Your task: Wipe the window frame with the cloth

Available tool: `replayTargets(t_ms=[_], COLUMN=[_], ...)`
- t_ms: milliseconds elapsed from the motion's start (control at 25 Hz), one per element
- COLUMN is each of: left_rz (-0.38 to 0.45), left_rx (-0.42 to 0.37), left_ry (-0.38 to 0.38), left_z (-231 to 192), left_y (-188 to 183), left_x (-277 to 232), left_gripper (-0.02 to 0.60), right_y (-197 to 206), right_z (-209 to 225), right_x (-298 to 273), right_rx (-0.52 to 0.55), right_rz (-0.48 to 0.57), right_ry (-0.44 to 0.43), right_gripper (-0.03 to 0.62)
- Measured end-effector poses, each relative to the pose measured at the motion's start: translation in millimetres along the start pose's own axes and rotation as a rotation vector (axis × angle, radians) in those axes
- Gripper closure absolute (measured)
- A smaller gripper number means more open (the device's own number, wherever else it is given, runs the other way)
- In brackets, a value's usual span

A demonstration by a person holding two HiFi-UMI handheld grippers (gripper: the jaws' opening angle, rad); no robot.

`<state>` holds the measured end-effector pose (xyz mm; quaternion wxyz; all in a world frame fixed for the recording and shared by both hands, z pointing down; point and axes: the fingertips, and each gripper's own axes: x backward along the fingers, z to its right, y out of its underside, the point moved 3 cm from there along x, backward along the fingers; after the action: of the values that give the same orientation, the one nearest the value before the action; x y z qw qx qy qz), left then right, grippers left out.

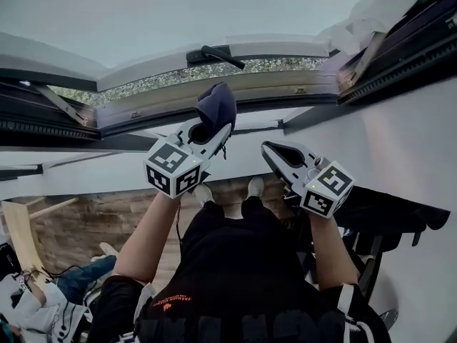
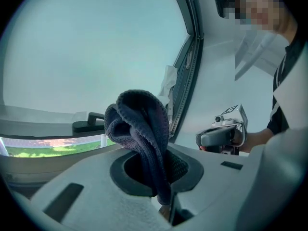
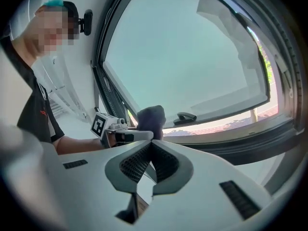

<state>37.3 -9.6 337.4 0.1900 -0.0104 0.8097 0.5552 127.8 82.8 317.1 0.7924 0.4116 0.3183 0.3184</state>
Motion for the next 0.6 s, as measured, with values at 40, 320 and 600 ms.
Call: replayTargets(t_ms=[40, 320, 600], left_rz=[0.006, 0.044, 0.082], left_rx=[0.001, 0.002, -0.025], left_ry=[-0.009, -0.057, -0.068], left_z=[-2.7, -14.0, -16.9], left_y=[0.5, 4.5, -6.2], left_x=[7.5, 52.5, 84.3], left_gripper=[0.528, 0.528, 0.528], right_y=[-1.9, -22.3, -31.4], right_z=[-2.5, -20.2, -36.7], right_x=[-3.4, -24.5, -41.6], right_rx=[0.007, 0.087, 0.139], right_rz=[0.000, 0.014, 0.019], right_ry=[0.000, 0.003, -0.001], right_gripper=[0.589, 0.589, 0.589])
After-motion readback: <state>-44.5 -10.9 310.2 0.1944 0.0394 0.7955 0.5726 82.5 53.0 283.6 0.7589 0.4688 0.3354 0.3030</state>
